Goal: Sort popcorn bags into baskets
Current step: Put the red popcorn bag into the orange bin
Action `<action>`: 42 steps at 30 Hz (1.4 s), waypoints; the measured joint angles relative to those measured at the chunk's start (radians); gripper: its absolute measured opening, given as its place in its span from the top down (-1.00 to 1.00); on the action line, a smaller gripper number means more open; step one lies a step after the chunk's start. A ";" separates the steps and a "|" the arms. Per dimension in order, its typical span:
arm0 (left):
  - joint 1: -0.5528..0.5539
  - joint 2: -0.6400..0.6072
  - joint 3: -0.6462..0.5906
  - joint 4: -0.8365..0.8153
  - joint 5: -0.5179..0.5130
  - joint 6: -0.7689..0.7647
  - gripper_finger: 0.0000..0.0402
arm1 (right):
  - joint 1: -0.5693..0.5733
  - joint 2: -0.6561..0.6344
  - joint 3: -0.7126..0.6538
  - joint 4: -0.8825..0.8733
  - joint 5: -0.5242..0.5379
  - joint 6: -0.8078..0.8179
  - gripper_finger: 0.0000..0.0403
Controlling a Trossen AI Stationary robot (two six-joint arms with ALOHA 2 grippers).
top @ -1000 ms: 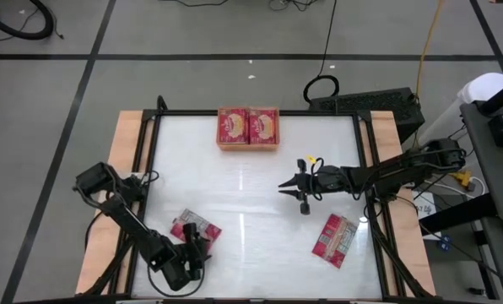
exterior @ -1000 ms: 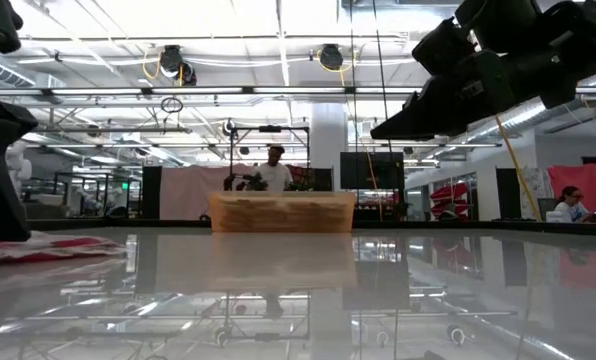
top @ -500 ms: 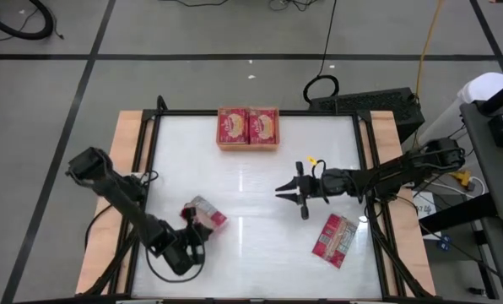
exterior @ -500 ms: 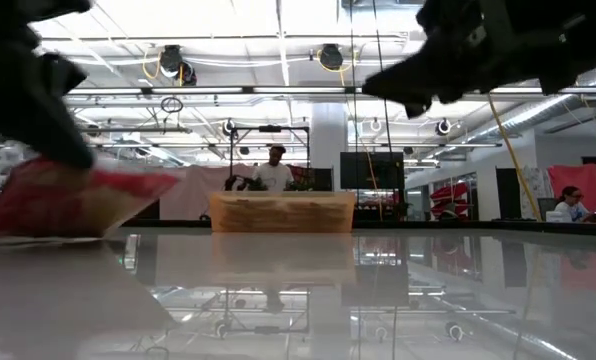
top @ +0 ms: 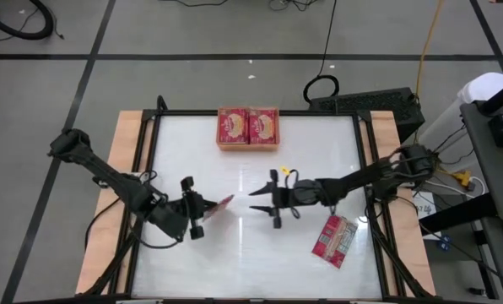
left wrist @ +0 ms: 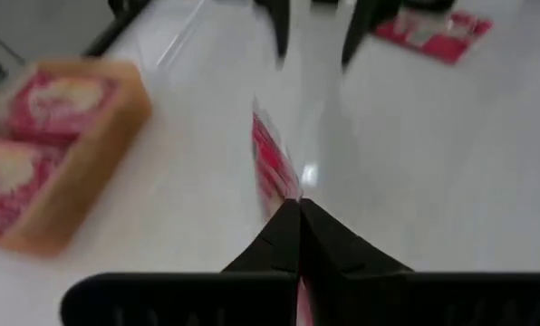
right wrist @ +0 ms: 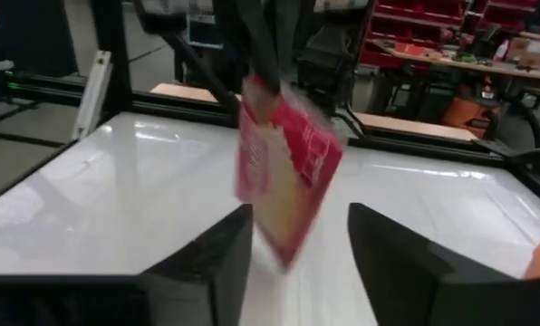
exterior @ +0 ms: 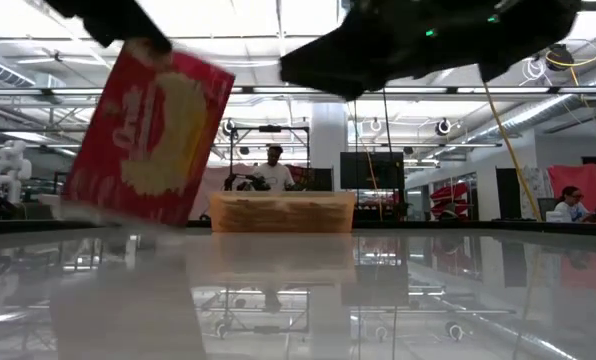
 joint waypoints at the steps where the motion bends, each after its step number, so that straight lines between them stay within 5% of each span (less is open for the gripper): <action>1: 0.006 -0.013 0.000 0.017 0.000 0.025 0.98 | -0.007 0.028 0.023 0.001 -0.001 0.004 0.08; 7: 0.026 -0.040 0.002 0.141 0.053 0.214 0.99 | -0.062 0.172 0.156 0.006 -0.089 0.040 -0.10; 13: 0.027 -0.036 0.002 0.194 0.091 0.312 0.98 | -0.081 0.259 0.233 0.009 -0.163 0.045 -0.07; 17: 0.027 -0.036 0.002 0.185 0.077 0.334 0.96 | -0.080 0.259 0.235 0.016 -0.192 0.027 0.19; 21: 0.030 -0.036 0.002 0.187 0.059 0.372 0.90 | -0.079 0.245 0.235 0.007 -0.221 0.000 0.65; 24: 0.037 -0.036 0.002 0.187 0.008 0.336 0.83 | -0.080 0.230 0.235 -0.021 -0.223 -0.009 0.93; 37: 0.035 -0.060 -0.012 -0.151 -0.244 -0.184 -0.15 | -0.120 -0.017 0.168 -0.399 -0.042 -0.058 0.96; 42: 0.045 -0.056 -0.129 0.053 -0.279 -0.148 -0.22 | -0.138 -0.107 0.061 -0.297 -0.033 -0.010 0.93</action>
